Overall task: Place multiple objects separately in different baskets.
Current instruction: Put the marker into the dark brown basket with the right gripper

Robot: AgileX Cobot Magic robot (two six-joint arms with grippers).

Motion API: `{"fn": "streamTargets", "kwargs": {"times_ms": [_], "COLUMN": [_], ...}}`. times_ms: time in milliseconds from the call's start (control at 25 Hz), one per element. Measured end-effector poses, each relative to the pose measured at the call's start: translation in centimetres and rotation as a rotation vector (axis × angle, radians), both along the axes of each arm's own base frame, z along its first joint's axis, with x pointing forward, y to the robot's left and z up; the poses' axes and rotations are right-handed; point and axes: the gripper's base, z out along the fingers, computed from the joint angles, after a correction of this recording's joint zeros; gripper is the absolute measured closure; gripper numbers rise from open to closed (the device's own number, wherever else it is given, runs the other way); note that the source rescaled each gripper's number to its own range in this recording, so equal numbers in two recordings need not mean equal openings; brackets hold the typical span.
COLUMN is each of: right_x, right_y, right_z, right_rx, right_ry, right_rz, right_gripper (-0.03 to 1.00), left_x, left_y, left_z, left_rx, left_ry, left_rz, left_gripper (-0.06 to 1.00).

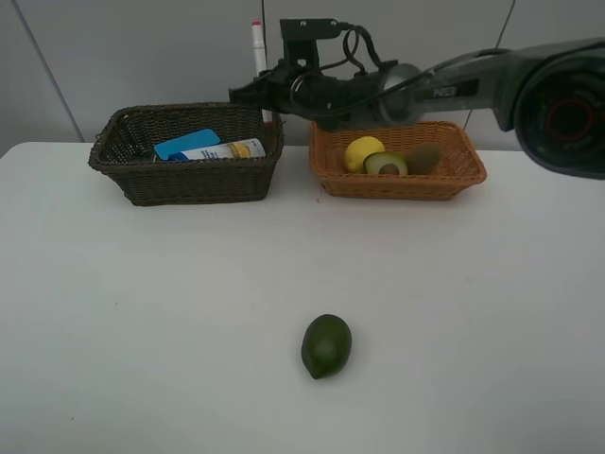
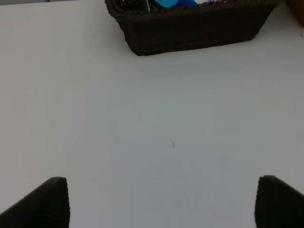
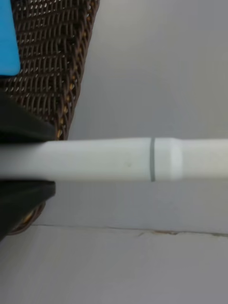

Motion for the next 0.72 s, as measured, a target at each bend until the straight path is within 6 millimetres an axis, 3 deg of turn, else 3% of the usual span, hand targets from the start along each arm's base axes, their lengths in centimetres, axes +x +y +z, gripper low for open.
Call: {"fn": "streamTargets", "kwargs": {"times_ms": [200,400,480,720], "right_x": [-0.1,-0.4,-0.5,-0.5], "right_y": [0.2,0.7,0.7,0.7], "right_z": [-1.6,-1.7,-1.7,-1.7], "right_rx": [-0.01,-0.035,-0.044,-0.051], "right_ry": [0.042,0.03,0.024,0.019], "right_rz": [0.003,0.028,0.034,0.037], "right_gripper": [0.97,0.92,0.81,0.14], "left_x": [0.0,0.0,0.0,0.0], "left_y": [0.0,0.0,0.0,0.0], "left_z": [0.0,0.0,0.0,0.0], "left_rx": [0.0,0.0,0.0,0.0], "left_ry": [0.0,0.0,0.0,0.0], "left_rz": [0.0,0.0,0.0,0.0], "left_gripper": [-0.05,-0.05,-0.05,-0.05]}}
